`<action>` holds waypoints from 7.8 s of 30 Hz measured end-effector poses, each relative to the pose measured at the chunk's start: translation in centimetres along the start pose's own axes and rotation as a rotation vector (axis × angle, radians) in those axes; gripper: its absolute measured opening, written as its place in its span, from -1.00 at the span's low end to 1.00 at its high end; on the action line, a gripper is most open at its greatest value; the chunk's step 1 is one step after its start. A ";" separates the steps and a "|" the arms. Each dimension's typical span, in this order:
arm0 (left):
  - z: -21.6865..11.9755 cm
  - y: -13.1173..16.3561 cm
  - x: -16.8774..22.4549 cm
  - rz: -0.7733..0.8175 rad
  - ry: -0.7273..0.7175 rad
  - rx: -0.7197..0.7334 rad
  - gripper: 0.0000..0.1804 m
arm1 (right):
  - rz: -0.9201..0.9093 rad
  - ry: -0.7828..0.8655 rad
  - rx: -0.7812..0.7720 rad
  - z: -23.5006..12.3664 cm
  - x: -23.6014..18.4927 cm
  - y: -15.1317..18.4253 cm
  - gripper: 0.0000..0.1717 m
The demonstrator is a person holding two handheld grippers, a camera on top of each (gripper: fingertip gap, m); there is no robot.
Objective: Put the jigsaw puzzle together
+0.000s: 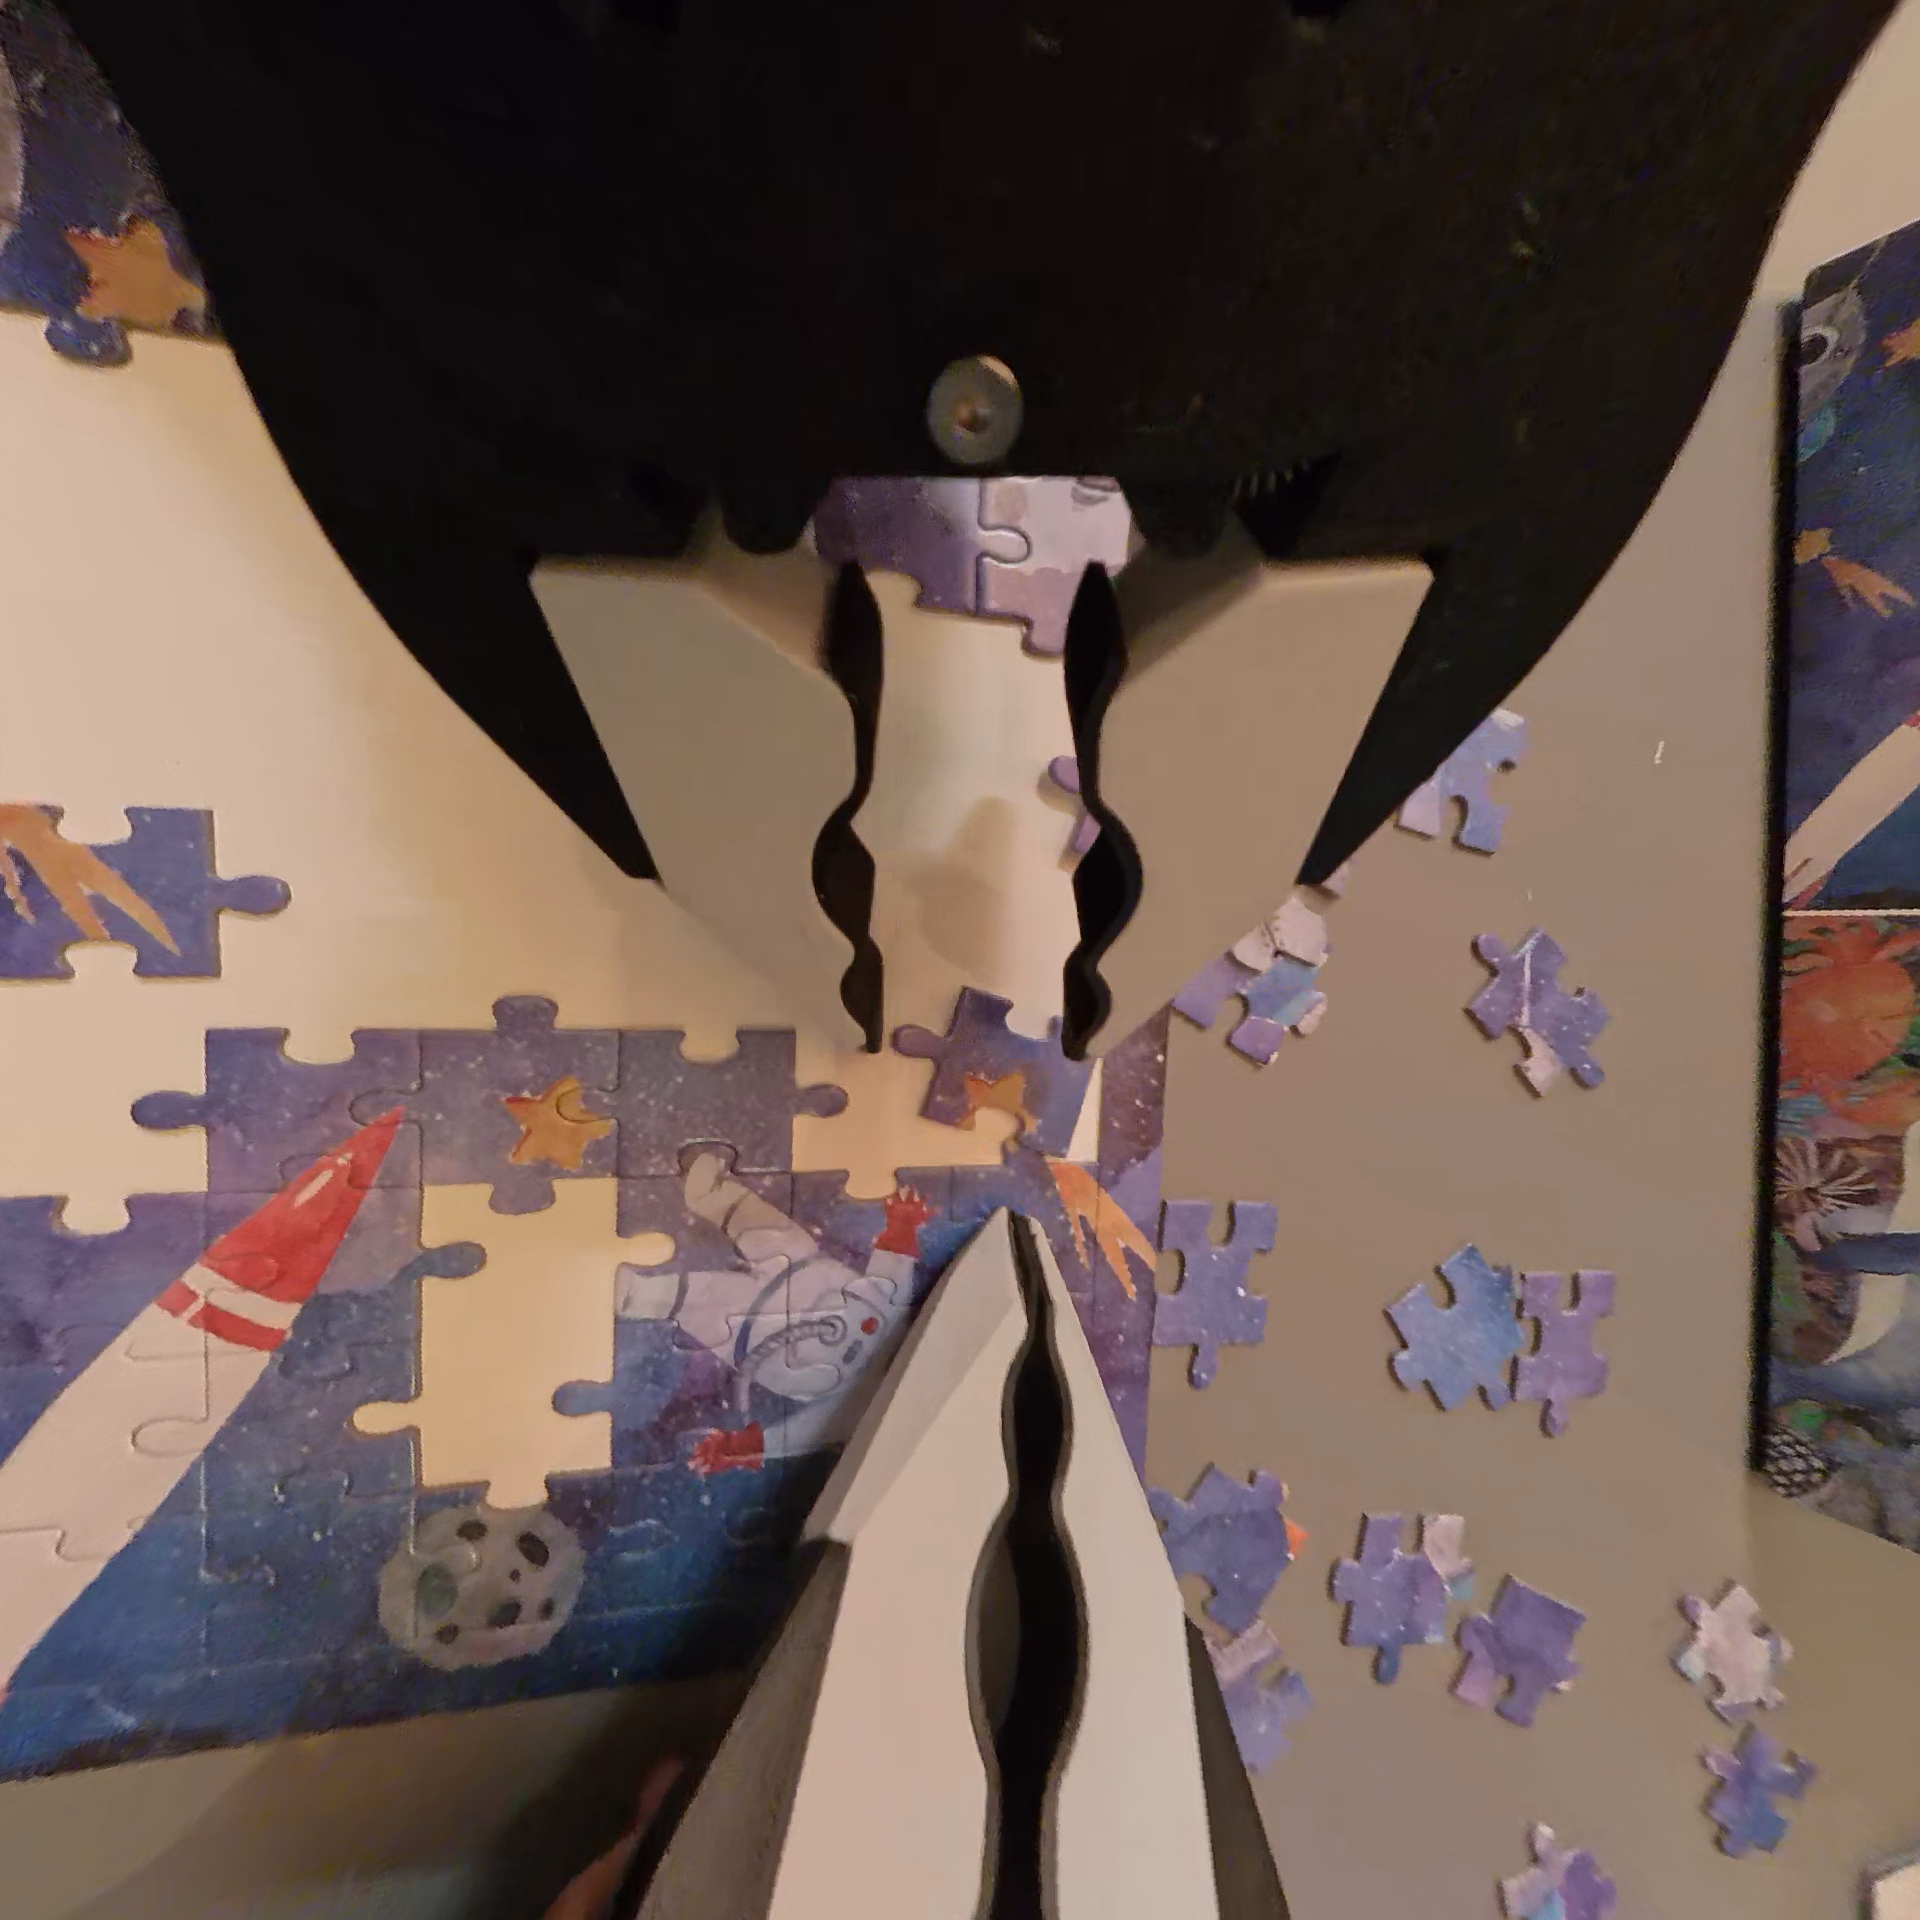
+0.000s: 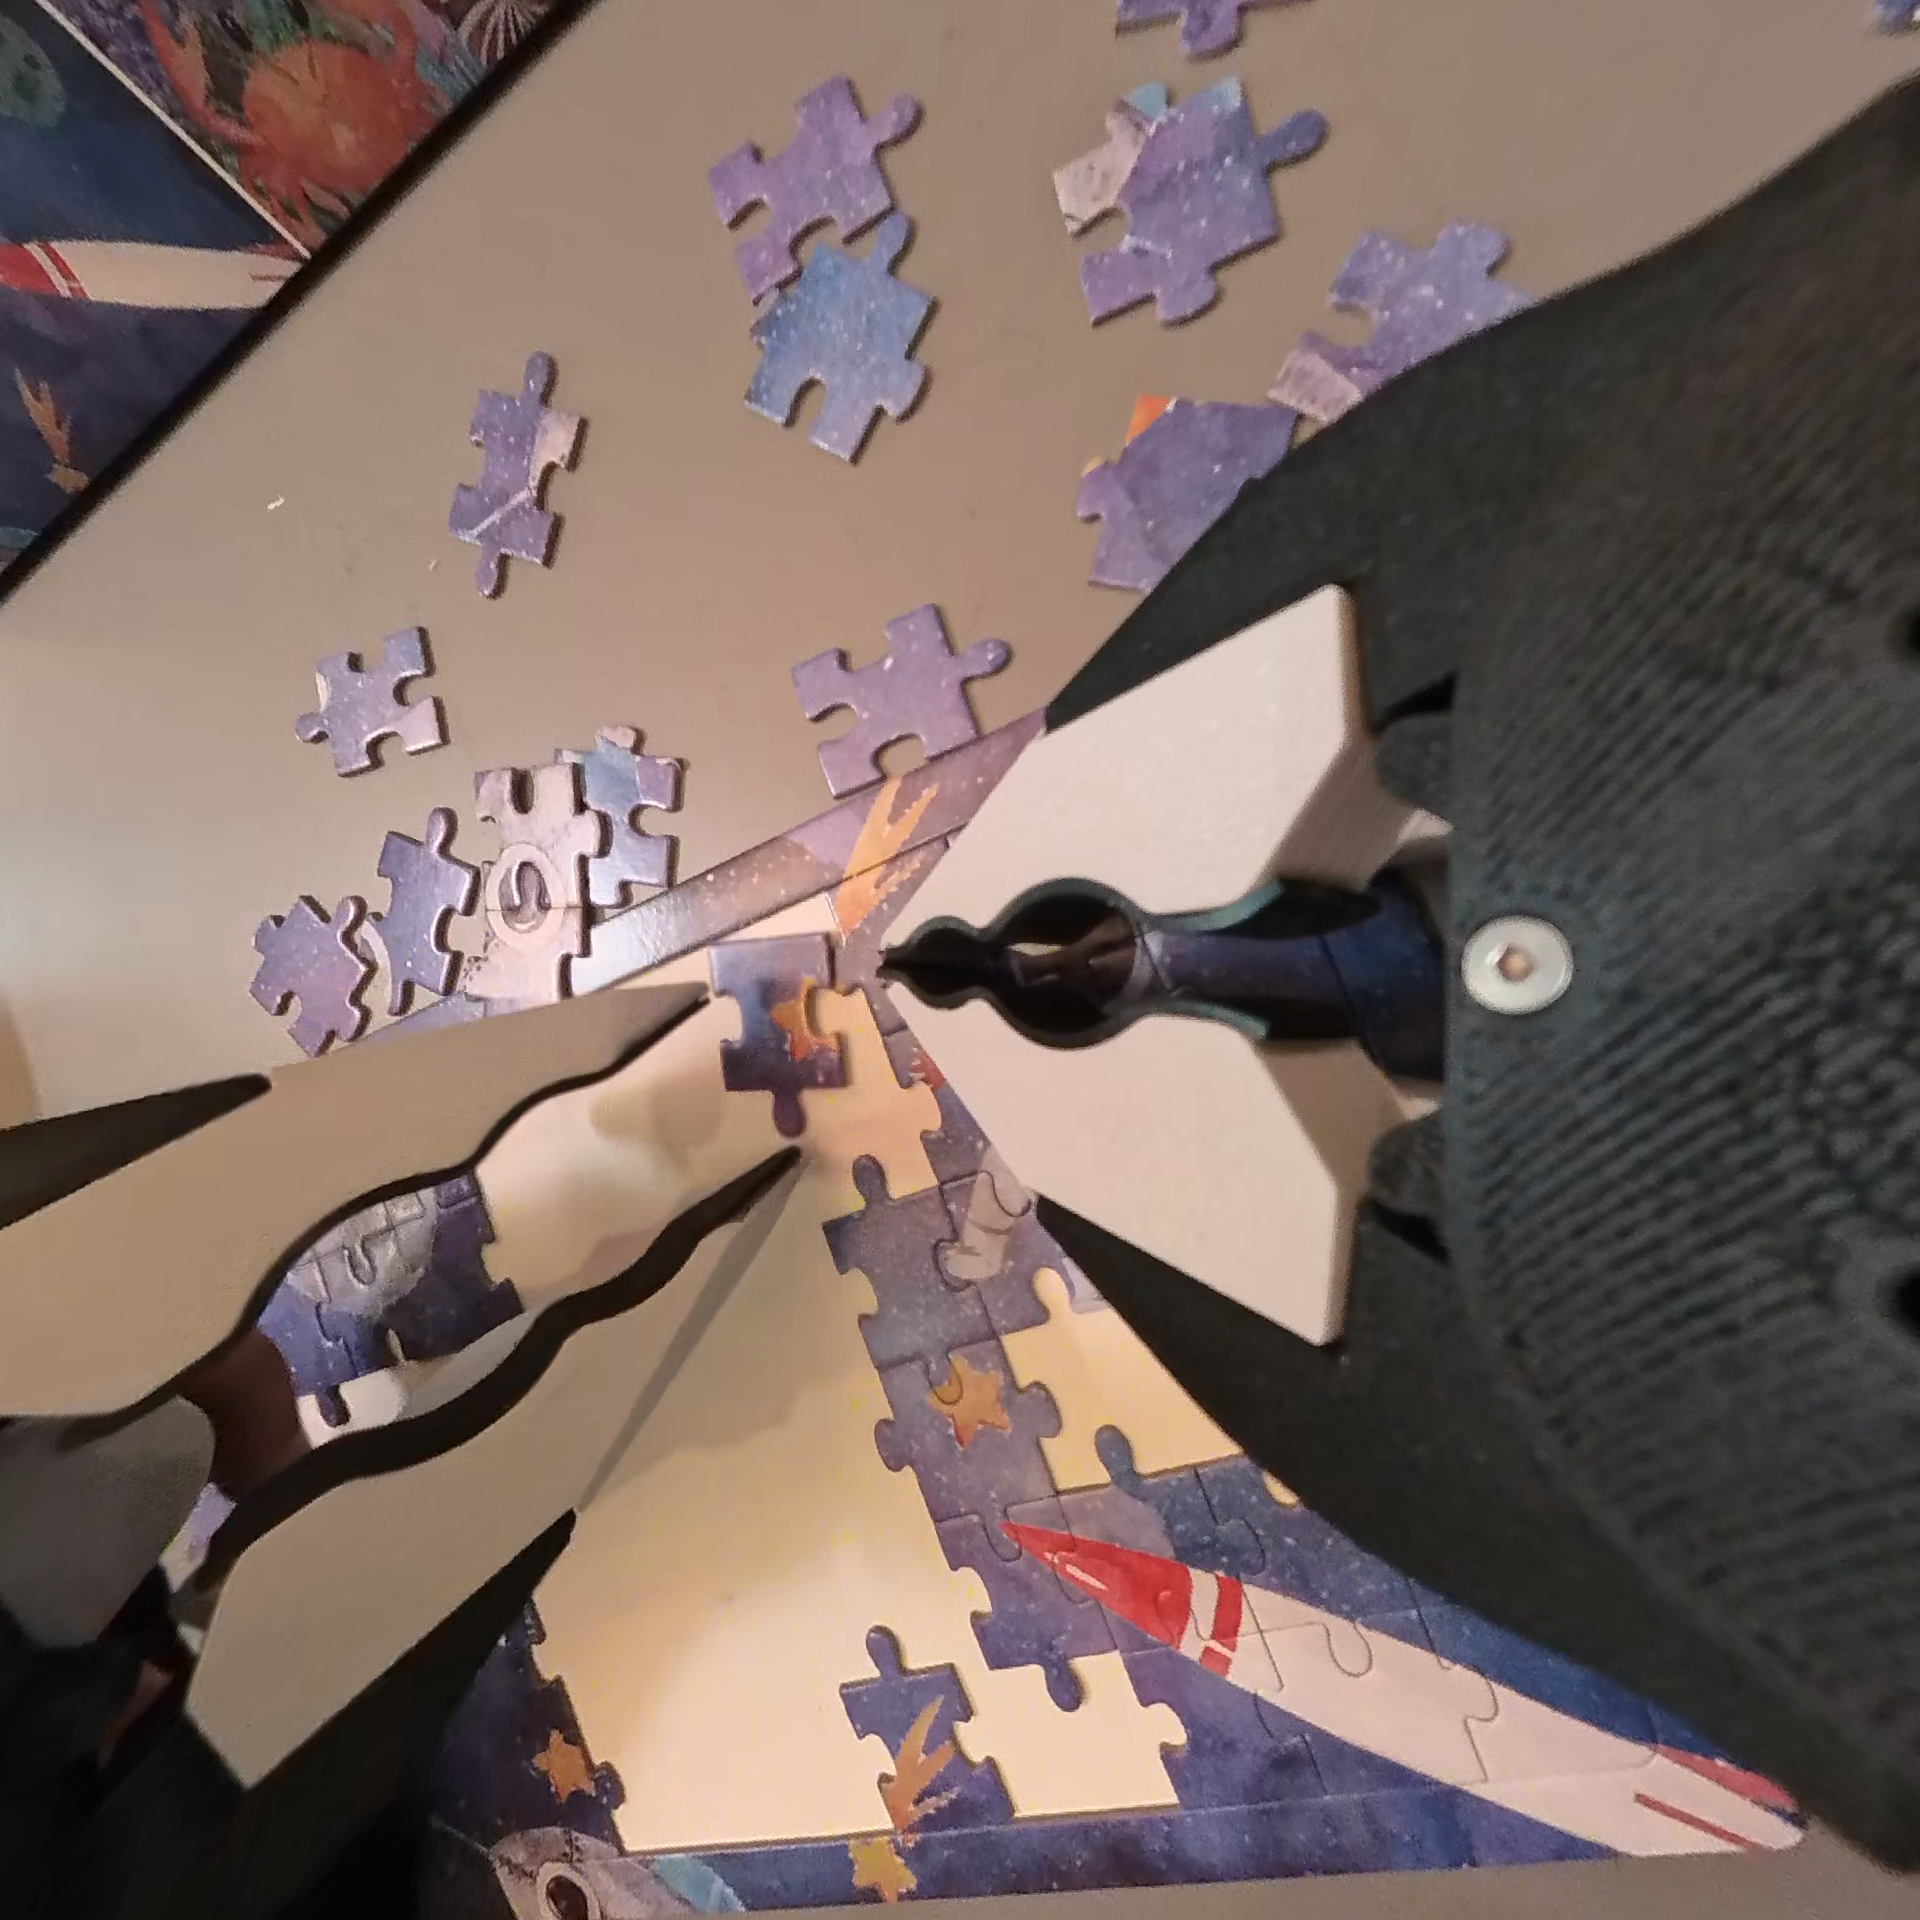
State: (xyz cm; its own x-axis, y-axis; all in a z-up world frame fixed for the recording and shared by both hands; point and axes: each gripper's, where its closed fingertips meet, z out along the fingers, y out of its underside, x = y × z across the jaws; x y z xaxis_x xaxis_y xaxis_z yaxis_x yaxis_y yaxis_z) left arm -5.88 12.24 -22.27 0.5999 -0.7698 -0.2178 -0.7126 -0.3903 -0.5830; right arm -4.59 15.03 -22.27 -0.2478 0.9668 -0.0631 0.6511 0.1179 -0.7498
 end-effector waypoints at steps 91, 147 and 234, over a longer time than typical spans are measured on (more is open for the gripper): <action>-0.3 1.6 -0.4 -0.202 -0.011 0.002 -0.87 | 0.036 0.072 0.031 0.6 0.8 -2.0 -1.00; -2.8 5.0 -6.1 -0.308 -0.276 -0.064 -0.66 | -0.121 0.027 -0.031 1.8 -1.7 -1.4 -0.76; -1.3 2.6 -0.4 -0.257 0.052 -0.017 -0.69 | -0.100 0.006 0.003 2.9 -1.8 -2.2 -0.79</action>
State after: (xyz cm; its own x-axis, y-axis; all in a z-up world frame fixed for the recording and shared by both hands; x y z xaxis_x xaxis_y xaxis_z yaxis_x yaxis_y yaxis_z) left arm -8.44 10.86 -22.70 0.7430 -0.6688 -0.0237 -0.5454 -0.5846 -0.6007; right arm -7.61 12.40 -22.41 -0.3076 0.9514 0.0159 0.6212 0.2134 -0.7540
